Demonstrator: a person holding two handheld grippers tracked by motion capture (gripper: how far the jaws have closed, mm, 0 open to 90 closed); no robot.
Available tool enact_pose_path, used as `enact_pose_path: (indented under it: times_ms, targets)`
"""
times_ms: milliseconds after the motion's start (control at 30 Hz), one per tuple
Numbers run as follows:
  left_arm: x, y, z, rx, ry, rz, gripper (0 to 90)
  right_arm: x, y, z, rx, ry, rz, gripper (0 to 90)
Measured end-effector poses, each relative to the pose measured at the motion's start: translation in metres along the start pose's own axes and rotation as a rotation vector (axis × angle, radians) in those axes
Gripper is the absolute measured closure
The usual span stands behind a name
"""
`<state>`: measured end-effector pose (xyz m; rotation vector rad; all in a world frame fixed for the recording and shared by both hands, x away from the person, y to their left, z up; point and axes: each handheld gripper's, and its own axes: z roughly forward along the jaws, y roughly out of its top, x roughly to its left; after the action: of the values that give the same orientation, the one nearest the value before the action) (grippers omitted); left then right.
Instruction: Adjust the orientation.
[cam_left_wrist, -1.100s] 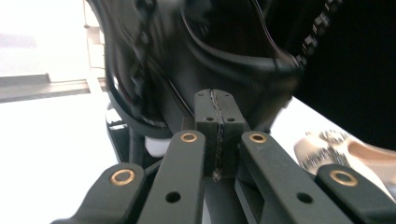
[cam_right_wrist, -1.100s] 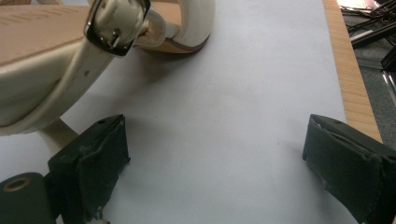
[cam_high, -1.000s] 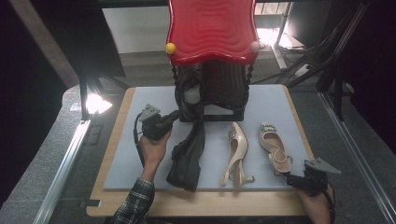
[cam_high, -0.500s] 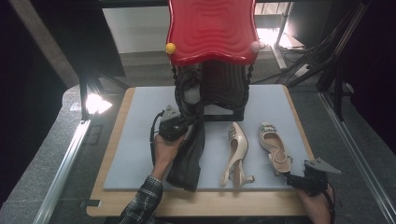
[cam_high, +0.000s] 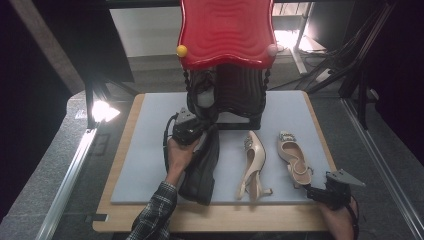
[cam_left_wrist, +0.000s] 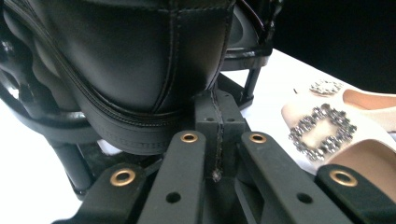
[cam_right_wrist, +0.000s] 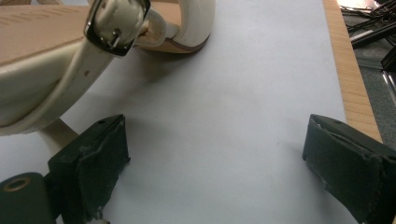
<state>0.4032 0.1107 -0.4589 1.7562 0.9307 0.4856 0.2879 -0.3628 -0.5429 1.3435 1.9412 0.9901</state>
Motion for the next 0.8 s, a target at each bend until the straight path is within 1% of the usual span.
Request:
enact_pose_path:
  times_ms: [100,267,433,500,733,800]
  targets:
    - [0.002,0.004,0.004,-0.003,0.006,-0.001,90.0,0.0,0.0,0.0,0.0,0.0,0.0,6.7]
    - [0.004,0.013,0.009,0.005,0.019,0.02,90.0,0.0,0.0,0.0,0.0,0.0,0.0,6.7]
    - [0.007,0.021,0.013,0.01,0.03,0.022,90.0,0.0,0.0,0.0,0.0,0.0,0.0,6.7]
    - [0.009,0.022,0.015,0.016,0.043,0.027,90.0,0.0,0.0,0.0,0.0,0.001,0.0,6.7]
    - [0.016,0.024,0.017,0.003,0.069,-0.004,90.0,0.0,0.0,0.0,0.001,0.0,0.0,6.7]
    - [0.017,0.024,0.017,0.012,0.09,-0.003,90.0,0.0,0.0,0.0,0.001,0.0,0.0,6.7]
